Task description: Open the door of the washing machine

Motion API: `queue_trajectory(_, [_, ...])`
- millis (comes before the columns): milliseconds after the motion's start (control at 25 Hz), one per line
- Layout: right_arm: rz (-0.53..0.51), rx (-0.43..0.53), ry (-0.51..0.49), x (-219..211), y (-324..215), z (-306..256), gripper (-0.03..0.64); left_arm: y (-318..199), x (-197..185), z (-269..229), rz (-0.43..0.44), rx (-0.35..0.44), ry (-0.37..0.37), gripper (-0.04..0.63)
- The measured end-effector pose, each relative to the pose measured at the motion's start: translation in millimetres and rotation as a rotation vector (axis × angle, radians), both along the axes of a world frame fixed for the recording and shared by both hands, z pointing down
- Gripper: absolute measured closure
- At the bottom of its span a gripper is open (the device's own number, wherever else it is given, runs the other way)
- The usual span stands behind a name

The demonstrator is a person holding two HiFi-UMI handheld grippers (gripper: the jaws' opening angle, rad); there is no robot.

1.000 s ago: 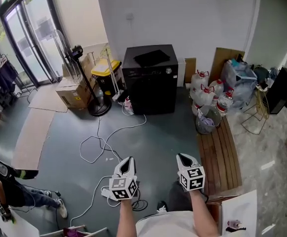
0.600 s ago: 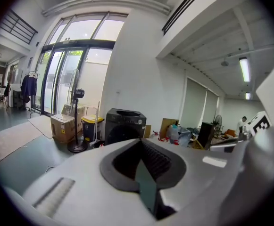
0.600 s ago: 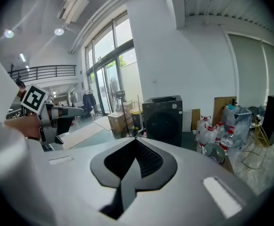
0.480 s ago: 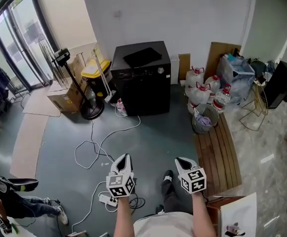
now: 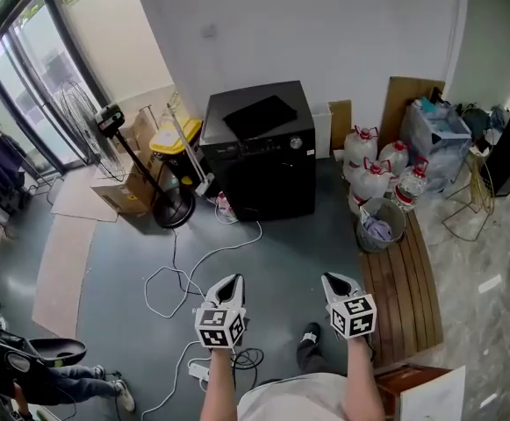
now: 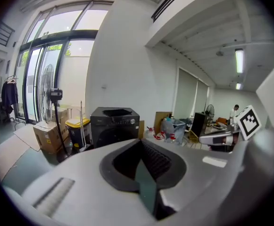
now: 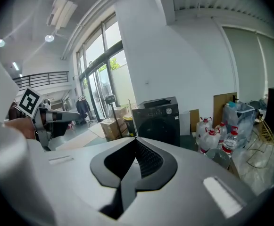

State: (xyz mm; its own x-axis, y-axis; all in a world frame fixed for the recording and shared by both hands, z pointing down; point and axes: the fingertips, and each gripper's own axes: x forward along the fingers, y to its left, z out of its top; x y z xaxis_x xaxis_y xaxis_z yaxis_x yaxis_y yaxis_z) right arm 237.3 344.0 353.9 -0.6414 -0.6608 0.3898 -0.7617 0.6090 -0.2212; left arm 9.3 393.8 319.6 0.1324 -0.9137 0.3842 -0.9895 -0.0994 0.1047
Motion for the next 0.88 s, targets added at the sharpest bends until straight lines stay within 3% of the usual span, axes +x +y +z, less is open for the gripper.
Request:
queue_trajectory(280, [-0.043,0.01,-0.003,-28.9,-92.7,-2.7,0.617,-74.2,-31.7,-3.4,-0.026,0.001,-0.017,0.538])
queue_trajectory(520, [-0.029,-0.038,0.01,-38.8,-140.7,30.8,0.617,-97.4,-64.8,20.5,-0.072,-0.038,0.001,0.538])
queue_trajectory(680, [-0.061,-0.076,0.042,-59.8,-161.5,50.2,0.617,-111.5,-96.2,46.7,-0.134,-0.078,0.05,0.538])
queue_trajectory(880, [-0.078,-0.122,0.11,-84.9,-194.1,78.3,0.617,-163.8,-119.3,81.4,-0.107,-0.111,0.1,0.538])
